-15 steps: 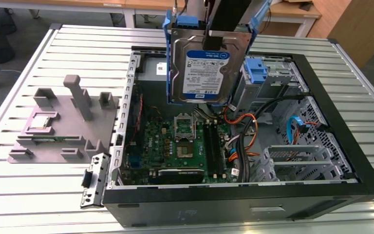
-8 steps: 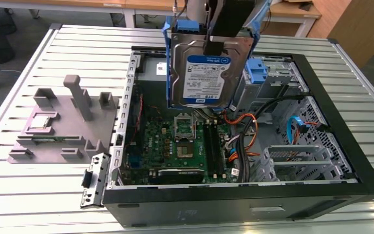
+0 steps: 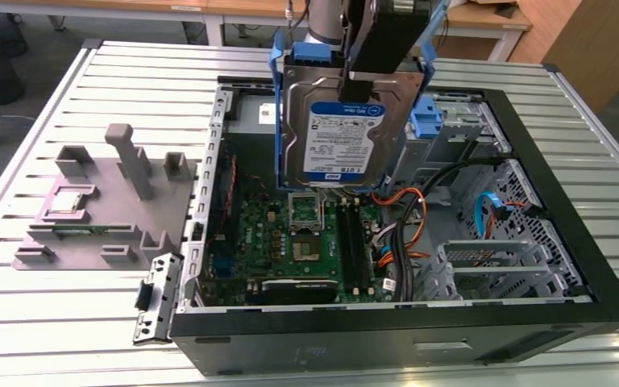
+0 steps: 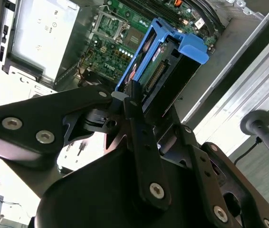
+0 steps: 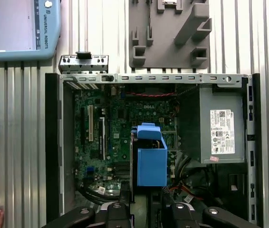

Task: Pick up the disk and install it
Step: 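Pick up the disk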

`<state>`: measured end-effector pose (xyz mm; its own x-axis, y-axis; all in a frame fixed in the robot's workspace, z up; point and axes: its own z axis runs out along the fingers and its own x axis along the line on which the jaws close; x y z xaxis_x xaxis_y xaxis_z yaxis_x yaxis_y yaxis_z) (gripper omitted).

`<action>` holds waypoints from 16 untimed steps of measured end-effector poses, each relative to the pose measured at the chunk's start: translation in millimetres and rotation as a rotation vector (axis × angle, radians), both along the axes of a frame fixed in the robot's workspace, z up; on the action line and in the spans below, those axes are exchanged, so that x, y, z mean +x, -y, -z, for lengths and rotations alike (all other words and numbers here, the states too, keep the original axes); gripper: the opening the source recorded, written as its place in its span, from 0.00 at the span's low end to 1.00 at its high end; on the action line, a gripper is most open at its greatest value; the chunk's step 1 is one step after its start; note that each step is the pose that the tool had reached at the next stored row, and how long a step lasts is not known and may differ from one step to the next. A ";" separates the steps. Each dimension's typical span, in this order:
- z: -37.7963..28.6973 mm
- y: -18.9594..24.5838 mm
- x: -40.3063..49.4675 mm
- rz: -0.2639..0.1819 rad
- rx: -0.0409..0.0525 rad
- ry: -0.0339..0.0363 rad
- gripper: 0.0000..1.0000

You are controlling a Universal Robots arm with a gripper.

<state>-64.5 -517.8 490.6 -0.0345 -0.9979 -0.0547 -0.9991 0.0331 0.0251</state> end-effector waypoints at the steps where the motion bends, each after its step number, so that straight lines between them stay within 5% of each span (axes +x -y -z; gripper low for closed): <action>1: 0.0 1.4 0.0 0.000 0.0000 0.0000 0.35; 3: 0.2 4.4 0.0 0.000 0.0001 0.0000 0.35; 4: 0.4 11.1 0.0 0.000 0.0002 0.0000 0.35; 5: 0.4 12.5 0.0 0.000 0.0001 0.0001 0.35; 12: 0.6 21.3 0.0 0.000 0.0001 0.0000 0.35; 16: 0.6 22.8 0.0 0.000 0.0001 0.0000 0.35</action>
